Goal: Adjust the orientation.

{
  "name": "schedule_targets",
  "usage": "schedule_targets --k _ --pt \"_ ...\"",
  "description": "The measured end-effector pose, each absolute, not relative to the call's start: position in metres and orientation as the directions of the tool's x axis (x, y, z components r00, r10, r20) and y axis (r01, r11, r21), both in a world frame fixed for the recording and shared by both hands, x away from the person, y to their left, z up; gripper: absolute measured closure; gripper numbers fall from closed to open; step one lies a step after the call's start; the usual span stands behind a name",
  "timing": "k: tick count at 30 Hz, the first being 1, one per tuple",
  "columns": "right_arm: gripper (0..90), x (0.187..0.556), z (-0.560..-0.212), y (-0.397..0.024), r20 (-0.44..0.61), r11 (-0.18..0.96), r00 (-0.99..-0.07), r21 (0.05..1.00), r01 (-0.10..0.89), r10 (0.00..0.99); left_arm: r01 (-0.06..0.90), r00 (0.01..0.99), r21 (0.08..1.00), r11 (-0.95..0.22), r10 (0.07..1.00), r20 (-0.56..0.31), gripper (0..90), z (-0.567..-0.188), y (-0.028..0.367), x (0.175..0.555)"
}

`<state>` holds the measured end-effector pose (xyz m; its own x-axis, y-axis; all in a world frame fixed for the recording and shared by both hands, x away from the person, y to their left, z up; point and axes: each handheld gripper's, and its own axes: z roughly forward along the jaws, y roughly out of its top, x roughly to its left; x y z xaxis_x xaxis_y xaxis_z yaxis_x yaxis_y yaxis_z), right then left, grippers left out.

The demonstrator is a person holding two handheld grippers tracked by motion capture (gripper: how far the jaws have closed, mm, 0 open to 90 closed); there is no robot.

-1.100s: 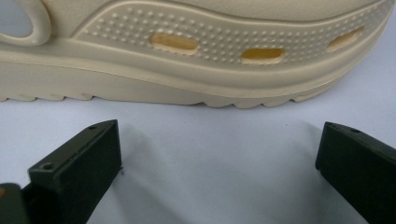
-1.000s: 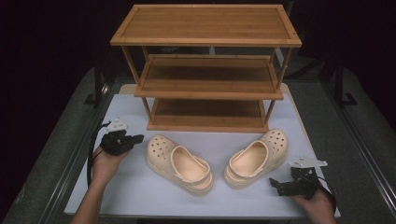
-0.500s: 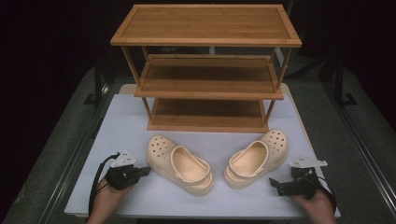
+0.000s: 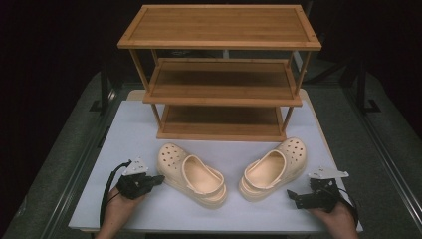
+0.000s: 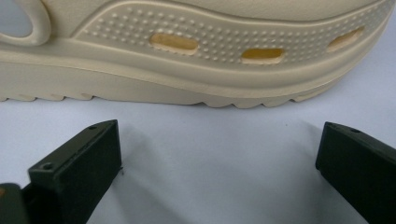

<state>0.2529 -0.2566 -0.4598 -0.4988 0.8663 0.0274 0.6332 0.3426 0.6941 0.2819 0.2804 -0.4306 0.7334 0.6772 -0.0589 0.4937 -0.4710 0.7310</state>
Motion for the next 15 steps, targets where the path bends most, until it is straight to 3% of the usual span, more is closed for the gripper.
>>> schedule_targets --k 15 --pt "0.0 0.253 -0.460 -0.257 0.028 0.343 -0.500 0.694 0.633 0.866 0.502 0.714 0.727 -0.468 0.699 -0.044 90.0 -0.428 0.269 0.316"
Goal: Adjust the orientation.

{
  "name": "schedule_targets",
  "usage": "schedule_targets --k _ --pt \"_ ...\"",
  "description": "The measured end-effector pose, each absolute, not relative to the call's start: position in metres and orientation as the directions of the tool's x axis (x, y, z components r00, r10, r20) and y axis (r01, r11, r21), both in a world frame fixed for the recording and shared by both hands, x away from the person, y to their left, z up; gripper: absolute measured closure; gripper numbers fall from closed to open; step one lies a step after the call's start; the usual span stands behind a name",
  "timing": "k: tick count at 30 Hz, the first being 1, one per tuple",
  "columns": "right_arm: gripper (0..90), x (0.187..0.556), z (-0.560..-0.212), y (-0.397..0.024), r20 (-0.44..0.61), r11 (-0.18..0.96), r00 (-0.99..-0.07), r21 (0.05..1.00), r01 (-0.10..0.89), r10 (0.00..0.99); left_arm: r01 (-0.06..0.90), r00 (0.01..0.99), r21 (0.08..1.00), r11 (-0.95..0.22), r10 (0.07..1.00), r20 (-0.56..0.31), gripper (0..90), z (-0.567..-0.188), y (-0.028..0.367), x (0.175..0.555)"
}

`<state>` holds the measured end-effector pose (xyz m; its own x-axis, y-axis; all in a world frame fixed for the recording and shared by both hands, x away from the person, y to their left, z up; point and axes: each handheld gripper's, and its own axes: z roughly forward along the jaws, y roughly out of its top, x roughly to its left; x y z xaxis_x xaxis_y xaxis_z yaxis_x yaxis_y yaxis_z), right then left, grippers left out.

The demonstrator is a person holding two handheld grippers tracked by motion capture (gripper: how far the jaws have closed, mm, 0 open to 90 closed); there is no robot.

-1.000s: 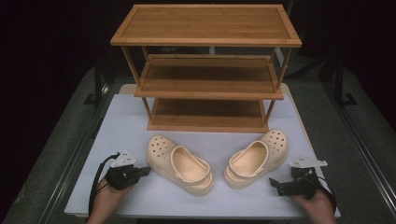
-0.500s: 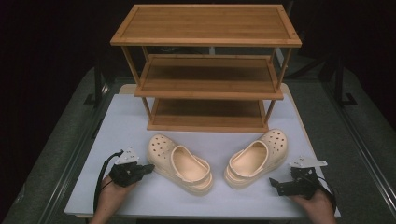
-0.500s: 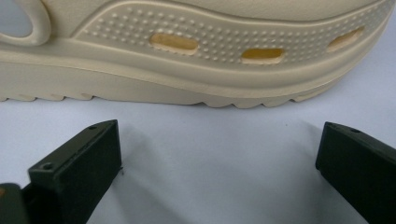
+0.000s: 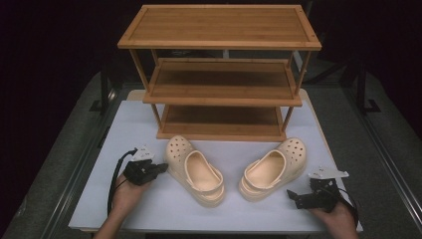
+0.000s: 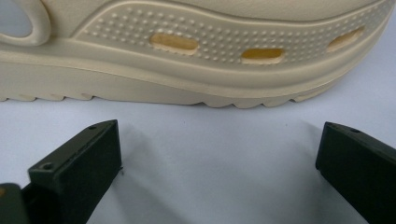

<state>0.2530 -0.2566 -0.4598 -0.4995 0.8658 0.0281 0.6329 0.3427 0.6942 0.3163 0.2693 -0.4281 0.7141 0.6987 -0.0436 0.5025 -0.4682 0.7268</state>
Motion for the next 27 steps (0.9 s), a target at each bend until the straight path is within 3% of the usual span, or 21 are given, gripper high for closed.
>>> schedule_targets --k 13,21,23,27 --pt "0.1 0.253 -0.460 -0.257 0.027 0.343 -0.500 0.696 0.631 0.865 0.478 0.732 0.738 -0.476 0.681 -0.035 90.0 -0.428 0.228 0.352" --pt "0.1 0.253 -0.460 -0.257 0.026 0.343 -0.500 0.696 0.630 0.865 0.471 0.743 0.730 -0.495 0.669 -0.026 90.0 -0.427 0.216 0.353" --pt "0.0 0.253 -0.460 -0.257 0.027 0.343 -0.501 0.696 0.630 0.865 0.477 0.739 0.733 -0.484 0.672 -0.038 81.8 -0.420 0.220 0.348" --pt "0.1 0.253 -0.460 -0.257 0.027 0.343 -0.501 0.696 0.630 0.865 0.475 0.748 0.754 -0.453 0.660 -0.074 73.5 -0.404 0.226 0.336"
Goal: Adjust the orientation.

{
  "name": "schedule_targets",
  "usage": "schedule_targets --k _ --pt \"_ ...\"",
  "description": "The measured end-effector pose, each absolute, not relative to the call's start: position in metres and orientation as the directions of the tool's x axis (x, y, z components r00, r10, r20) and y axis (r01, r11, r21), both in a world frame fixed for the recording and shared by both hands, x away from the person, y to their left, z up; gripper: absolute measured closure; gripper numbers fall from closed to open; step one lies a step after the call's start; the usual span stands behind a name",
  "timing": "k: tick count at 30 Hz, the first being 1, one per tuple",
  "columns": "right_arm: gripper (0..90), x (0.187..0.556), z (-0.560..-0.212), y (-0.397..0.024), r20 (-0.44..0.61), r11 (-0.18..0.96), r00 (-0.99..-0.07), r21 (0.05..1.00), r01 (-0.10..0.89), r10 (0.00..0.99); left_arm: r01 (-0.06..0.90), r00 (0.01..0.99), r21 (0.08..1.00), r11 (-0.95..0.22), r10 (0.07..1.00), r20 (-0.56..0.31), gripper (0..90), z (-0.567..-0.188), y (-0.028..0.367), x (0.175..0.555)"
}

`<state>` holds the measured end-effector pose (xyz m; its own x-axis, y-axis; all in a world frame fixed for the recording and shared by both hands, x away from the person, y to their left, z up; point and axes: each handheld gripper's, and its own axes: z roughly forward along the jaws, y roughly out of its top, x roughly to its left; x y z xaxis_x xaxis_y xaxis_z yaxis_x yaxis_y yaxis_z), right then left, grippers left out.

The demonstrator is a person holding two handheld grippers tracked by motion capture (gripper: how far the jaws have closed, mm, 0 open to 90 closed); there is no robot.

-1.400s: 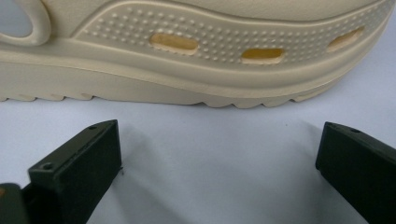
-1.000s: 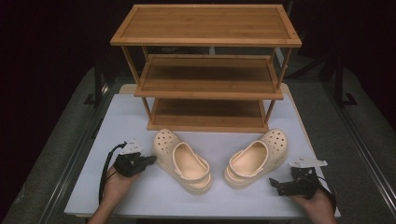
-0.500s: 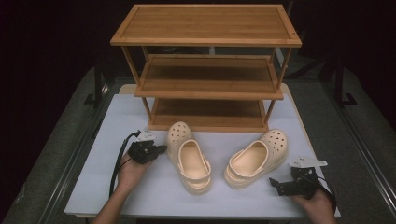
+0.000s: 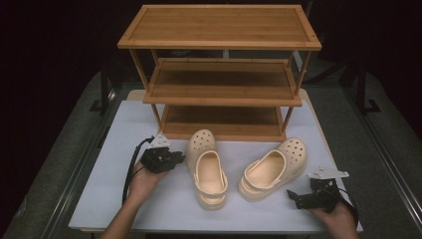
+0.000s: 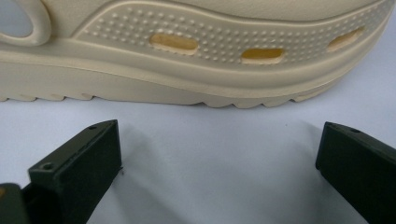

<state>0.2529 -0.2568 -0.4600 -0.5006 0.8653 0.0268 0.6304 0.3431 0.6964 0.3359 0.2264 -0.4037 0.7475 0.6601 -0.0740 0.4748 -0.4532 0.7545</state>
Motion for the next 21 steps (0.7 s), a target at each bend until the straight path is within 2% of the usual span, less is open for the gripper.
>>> schedule_targets --k 8,12,15,16,21 --pt "0.1 0.253 -0.460 -0.257 0.027 0.343 -0.500 0.695 0.632 0.866 0.425 0.800 0.789 -0.443 0.592 -0.099 56.7 -0.385 0.208 0.313" --pt "0.0 0.253 -0.460 -0.257 0.026 0.345 -0.501 0.695 0.631 0.865 0.410 0.812 0.796 -0.446 0.576 -0.095 52.2 -0.385 0.196 0.312" --pt "0.1 0.253 -0.460 -0.257 0.025 0.345 -0.501 0.695 0.631 0.865 0.406 0.817 0.791 -0.457 0.569 -0.091 52.0 -0.389 0.184 0.313" --pt "0.0 0.253 -0.460 -0.257 0.025 0.345 -0.501 0.695 0.631 0.865 0.393 0.813 0.792 -0.467 0.580 -0.061 52.3 -0.390 0.181 0.313" --pt "0.1 0.253 -0.460 -0.257 0.026 0.344 -0.500 0.695 0.631 0.865 0.392 0.798 0.790 -0.472 0.601 -0.037 58.3 -0.390 0.181 0.313"
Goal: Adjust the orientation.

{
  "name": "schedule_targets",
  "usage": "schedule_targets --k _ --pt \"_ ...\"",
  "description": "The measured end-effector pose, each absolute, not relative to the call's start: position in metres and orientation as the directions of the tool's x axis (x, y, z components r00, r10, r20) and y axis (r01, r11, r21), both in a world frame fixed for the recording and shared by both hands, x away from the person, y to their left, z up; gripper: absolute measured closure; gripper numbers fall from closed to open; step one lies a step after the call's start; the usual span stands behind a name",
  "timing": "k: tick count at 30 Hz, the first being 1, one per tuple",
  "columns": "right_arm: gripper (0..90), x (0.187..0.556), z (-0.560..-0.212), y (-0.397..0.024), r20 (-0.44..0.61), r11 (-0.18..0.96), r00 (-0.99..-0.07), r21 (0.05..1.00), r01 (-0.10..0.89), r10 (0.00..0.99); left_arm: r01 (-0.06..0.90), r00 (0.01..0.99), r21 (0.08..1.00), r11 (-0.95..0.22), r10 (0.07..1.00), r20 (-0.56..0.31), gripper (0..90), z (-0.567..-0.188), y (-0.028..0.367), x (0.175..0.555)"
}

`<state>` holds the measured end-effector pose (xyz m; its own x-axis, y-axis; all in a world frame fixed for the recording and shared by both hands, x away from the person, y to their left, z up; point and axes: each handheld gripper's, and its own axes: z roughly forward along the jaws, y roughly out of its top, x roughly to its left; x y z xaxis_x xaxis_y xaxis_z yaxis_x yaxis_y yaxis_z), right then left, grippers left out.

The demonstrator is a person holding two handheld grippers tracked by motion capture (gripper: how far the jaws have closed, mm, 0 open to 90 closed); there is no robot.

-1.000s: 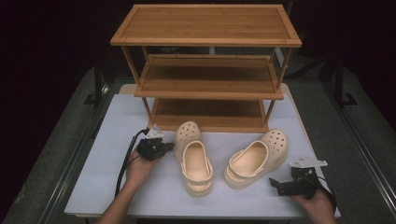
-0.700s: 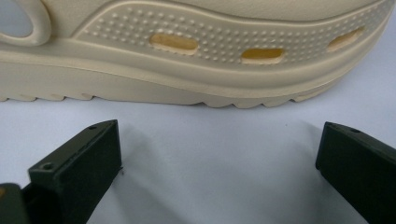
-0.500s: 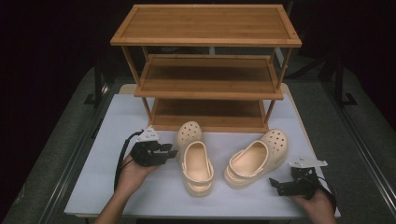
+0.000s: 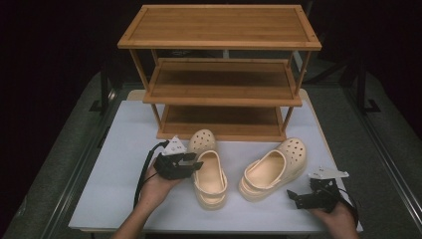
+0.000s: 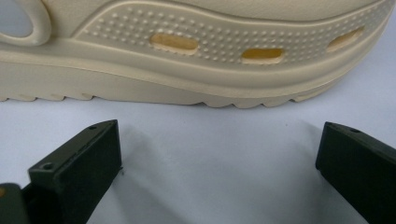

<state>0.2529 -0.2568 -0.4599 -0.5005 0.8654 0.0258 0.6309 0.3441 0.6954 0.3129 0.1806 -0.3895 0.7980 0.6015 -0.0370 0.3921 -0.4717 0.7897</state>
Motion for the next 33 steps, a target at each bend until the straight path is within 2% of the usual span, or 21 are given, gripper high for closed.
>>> schedule_targets --k 7,13,26,33 --pt "0.1 0.253 -0.460 -0.257 0.026 0.344 -0.501 0.695 0.631 0.865 0.362 0.807 0.795 -0.486 0.590 -0.006 76.0 -0.385 0.184 0.309" --pt "0.1 0.253 -0.460 -0.257 0.026 0.344 -0.501 0.696 0.631 0.865 0.342 0.795 0.789 -0.510 0.605 0.046 83.2 -0.380 0.188 0.309" --pt "0.0 0.253 -0.460 -0.257 0.026 0.344 -0.501 0.695 0.631 0.865 0.337 0.772 0.795 -0.505 0.632 0.074 85.6 -0.370 0.214 0.307" --pt "0.0 0.253 -0.460 -0.257 0.027 0.343 -0.500 0.695 0.632 0.866 0.361 0.749 0.790 -0.496 0.659 0.071 85.6 -0.371 0.242 0.298"
